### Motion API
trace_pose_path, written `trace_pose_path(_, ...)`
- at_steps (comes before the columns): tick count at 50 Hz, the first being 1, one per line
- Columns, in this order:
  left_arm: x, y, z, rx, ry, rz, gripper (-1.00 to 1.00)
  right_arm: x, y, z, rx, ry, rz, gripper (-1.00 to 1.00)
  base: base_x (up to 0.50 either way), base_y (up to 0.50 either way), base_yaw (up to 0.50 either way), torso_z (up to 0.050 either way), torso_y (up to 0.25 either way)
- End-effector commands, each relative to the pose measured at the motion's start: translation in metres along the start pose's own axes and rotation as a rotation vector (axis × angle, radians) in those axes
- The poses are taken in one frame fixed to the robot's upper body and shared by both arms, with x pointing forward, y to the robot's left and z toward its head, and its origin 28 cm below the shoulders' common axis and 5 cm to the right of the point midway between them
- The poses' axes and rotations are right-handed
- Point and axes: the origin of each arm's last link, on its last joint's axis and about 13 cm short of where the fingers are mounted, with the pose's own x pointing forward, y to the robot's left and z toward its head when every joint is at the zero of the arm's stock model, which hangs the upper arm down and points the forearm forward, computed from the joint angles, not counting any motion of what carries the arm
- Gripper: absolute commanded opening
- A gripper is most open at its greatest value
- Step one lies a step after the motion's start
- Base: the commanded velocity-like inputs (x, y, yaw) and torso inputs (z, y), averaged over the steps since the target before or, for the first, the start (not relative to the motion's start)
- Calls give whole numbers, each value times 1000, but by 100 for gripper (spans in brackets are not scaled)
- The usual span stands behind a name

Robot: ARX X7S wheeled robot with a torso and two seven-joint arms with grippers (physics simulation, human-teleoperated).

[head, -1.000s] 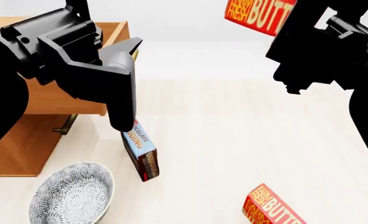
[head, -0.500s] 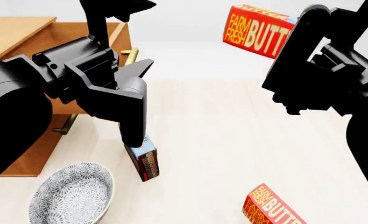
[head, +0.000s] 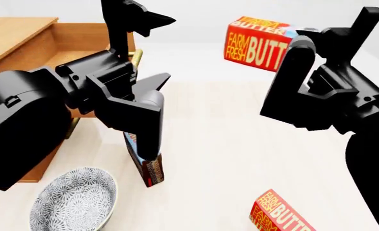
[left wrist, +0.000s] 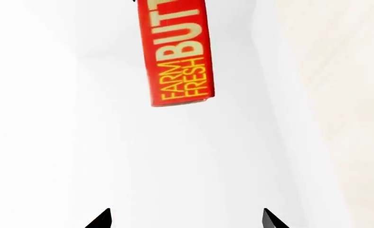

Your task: Put the butter at the front in the top drawer of the cabinet and close it.

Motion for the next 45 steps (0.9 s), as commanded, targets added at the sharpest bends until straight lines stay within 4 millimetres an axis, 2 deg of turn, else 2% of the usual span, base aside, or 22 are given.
trace_pose_path(1,4,-2,2,-9,-20,-13,100,-4,-17,4,-95,-28,-204,-100,0,0,0,0,0)
trace_pose_path(45,18,-12,3,-39,-57,-20,100,-7,2,21,-84,-129,-112,-100,0,0,0,0,1)
